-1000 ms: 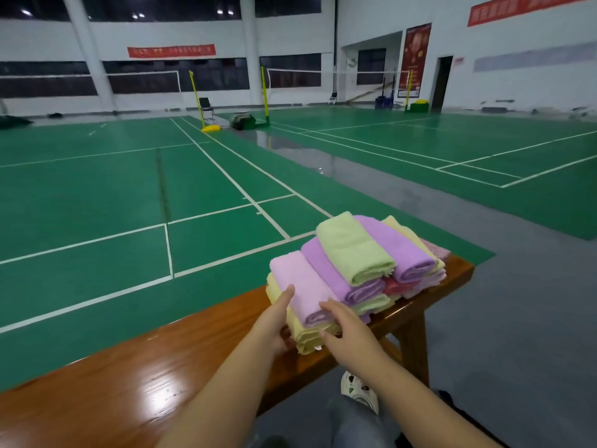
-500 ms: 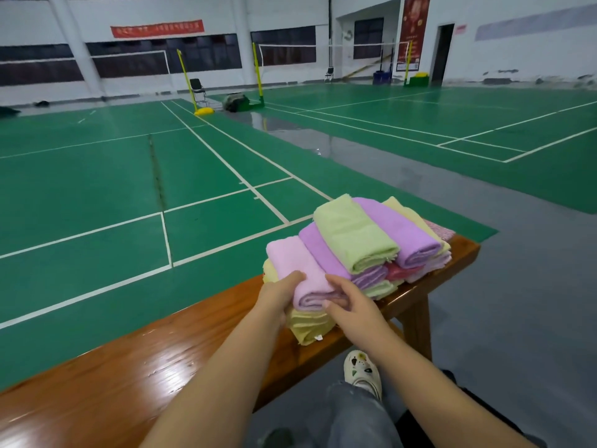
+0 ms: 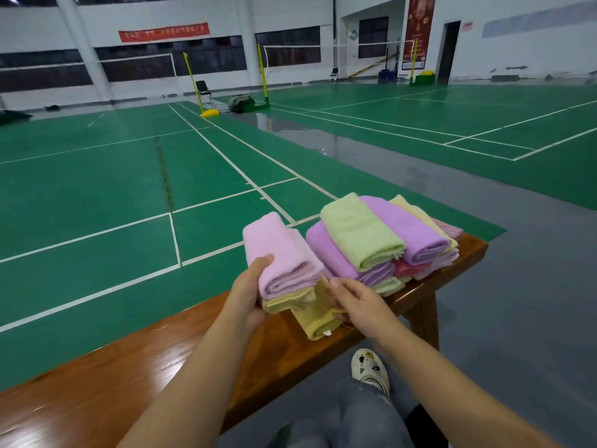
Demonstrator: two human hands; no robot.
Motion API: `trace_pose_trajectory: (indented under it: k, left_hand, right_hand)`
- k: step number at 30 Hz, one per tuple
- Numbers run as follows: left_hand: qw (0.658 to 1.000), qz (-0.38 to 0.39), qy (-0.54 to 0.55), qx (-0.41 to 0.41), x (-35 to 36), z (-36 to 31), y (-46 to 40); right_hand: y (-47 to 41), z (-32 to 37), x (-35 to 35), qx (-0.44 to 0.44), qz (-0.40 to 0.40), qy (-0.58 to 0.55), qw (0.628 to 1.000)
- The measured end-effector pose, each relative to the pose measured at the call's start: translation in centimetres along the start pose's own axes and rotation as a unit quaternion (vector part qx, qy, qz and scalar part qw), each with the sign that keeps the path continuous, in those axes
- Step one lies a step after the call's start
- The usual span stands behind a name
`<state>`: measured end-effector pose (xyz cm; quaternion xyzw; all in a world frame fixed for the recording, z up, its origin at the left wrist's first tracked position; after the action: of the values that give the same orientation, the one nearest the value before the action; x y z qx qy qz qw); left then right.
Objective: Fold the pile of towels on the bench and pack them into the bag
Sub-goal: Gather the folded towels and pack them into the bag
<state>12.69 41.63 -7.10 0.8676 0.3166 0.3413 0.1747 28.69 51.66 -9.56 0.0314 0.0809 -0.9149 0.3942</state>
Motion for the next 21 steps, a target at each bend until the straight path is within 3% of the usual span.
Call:
trace_pose_trajectory:
  k: [3, 6, 11, 14, 17, 21]
  left_hand:
    - [0.998, 0.043, -0.030, 0.023, 1.3, -0.3, 2.7]
    - [0.993, 0.098, -0.056, 0.038, 3.7, 0.1, 5.7]
    - [0.981, 0.145, -0.128, 0.007, 7.5, 2.5, 9.3]
    - [0.968, 0.173, -0.180, -0.036, 9.1, 5.3, 9.7]
    - [0.942, 0.205, -0.261, -0.045, 11.6, 9.5, 9.0]
    - [0.885, 0.251, -0.386, -0.066, 15.6, 17.1, 6.2]
  right_hand:
    - [0.6, 0.3, 0.4, 0.062, 0.019, -0.126, 0.990]
    - [1.9, 1.0, 0.4, 0.113, 0.040, -0.284, 0.951]
    - [4.6, 2.7, -2.8, 0.059, 0.035, -0.417, 0.906]
    - [7.6, 2.7, -5.8, 0.011, 0.026, -0.431, 0.902]
    - [11.6, 1.5, -9.8, -0.027, -0.040, -0.427, 0.903]
    - [17.2, -2.9, -16.0, 0.010, -0.119, -0.371, 0.921]
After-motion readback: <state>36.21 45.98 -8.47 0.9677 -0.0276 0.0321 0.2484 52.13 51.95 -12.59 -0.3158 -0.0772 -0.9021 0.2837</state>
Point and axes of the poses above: each hand's wrist, its own y-axis away from the middle knuckle, its own x-axis out of the palm, z = x × y, the point moved 2 cm from there along -y, towards the middle knuckle, and after that the axes turned 13 degrees about -x, right-handed, at the moved point
